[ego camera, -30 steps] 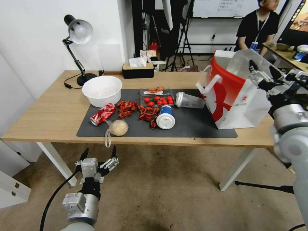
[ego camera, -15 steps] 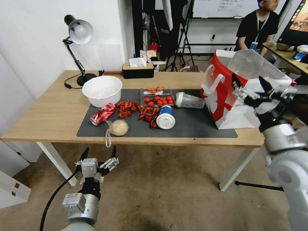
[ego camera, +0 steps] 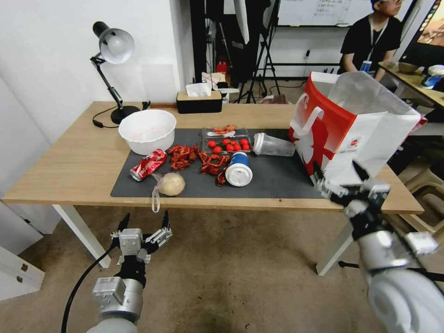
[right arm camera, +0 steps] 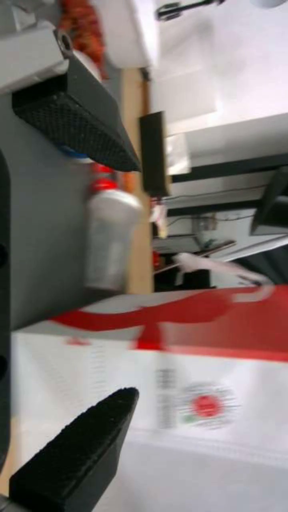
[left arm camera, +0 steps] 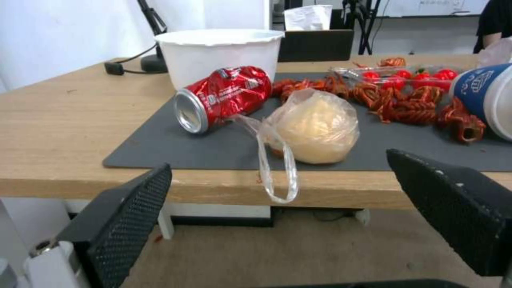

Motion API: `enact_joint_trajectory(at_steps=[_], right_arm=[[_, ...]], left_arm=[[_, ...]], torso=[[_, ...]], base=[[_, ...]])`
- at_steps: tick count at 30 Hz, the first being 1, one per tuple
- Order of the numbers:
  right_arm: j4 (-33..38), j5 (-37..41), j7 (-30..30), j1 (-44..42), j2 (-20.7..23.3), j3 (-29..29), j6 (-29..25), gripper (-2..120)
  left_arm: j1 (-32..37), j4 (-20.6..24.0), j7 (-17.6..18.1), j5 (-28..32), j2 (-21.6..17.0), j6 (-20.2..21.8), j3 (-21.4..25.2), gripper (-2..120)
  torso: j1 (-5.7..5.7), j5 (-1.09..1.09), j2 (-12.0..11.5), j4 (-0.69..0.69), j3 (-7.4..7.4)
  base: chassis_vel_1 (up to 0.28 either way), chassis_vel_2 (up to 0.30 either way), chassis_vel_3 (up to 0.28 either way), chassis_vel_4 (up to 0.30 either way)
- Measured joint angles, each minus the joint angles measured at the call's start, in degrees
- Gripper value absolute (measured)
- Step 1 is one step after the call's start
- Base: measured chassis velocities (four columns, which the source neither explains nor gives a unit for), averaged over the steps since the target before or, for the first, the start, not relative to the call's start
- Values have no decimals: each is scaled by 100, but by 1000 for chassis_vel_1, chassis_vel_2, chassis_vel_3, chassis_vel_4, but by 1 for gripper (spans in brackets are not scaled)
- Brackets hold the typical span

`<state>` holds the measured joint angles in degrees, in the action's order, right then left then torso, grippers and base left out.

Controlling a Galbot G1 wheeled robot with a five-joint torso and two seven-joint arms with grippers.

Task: Pick up the trash from the table and place it into the takeout bag.

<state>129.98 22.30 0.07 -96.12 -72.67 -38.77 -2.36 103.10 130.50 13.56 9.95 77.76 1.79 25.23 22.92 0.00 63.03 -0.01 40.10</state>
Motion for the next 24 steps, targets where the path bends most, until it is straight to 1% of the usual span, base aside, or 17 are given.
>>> enact_joint_trajectory(at_steps=[1,2,4,15,24], right_arm=[[-78,-89,-30,-137,-79,25,-150,100],[-78,-89,-30,-137,-79,25,-150,100],[-228,-233,-74,-372,-214,72,-369,100],[-575,-401,-164,-683,-408,239,-654,100],[-699,-517,-174,-723,-465,343,-713,100]], left_arm=[[-4,-8,-5,3,-5,1,2,100],[-4,-8,-5,3,-5,1,2,100],[-3,-20,-9,4,-8,2,6,100],[23,-37,-10,2,38,4,14,100],[22,-91,-17,-12,60,4,13,100]], torso=[[0,0,0,1,0],[0,0,0,1,0],[0,0,0,1,0],[0,0,-1,1,0],[0,0,-1,1,1]], base=[[0,0,0,0],[0,0,0,0],[0,0,0,0],[0,0,0,0],[0,0,0,0]])
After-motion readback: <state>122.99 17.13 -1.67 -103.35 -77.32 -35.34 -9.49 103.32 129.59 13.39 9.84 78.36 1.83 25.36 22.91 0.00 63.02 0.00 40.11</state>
